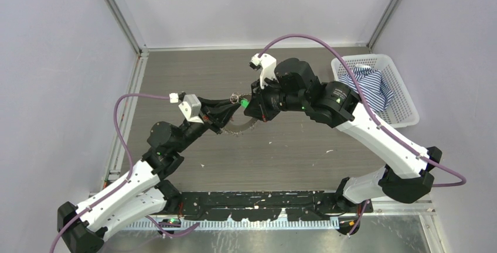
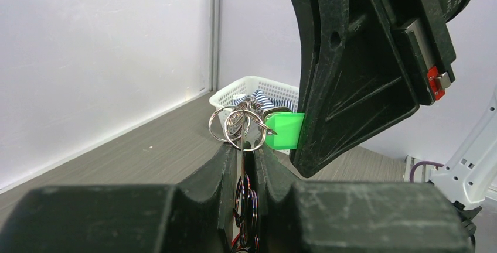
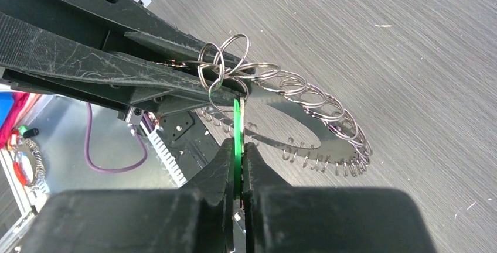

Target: Remove the keys from the keyring

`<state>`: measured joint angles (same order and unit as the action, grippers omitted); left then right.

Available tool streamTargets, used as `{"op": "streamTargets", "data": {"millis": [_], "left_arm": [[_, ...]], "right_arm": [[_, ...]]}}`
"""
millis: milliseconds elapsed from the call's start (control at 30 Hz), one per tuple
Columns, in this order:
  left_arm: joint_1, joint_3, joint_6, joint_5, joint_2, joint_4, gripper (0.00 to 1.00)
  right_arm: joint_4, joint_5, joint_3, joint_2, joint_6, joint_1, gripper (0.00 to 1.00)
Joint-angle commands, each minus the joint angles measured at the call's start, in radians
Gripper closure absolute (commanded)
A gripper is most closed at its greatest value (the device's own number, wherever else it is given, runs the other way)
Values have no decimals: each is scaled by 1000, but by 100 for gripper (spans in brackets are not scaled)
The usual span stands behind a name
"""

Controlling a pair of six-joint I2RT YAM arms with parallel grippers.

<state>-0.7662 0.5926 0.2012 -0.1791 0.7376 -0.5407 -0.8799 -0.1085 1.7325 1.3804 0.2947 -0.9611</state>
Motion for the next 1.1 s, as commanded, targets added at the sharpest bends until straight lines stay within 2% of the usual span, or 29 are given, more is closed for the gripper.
{"op": "streamTargets", "data": {"millis": [0, 200, 367, 633, 1067], "left_arm": [[1, 58, 7, -32, -22, -71, 100], [1, 50, -14, -30, -14, -66, 100], [1, 27, -64, 60, -10, -85, 100], [1, 3, -117, 150, 13, -165, 100], [-8, -16, -152, 73, -12, -288, 100]], "right_arm": [[71, 50, -11, -37, -7, 2, 99], [49, 19, 25, -34, 12, 0, 99], [30, 24, 53, -44, 20, -10, 99], [4, 66, 109, -26, -1, -103, 99], [-31, 78, 121, 29, -45, -132, 99]]}}
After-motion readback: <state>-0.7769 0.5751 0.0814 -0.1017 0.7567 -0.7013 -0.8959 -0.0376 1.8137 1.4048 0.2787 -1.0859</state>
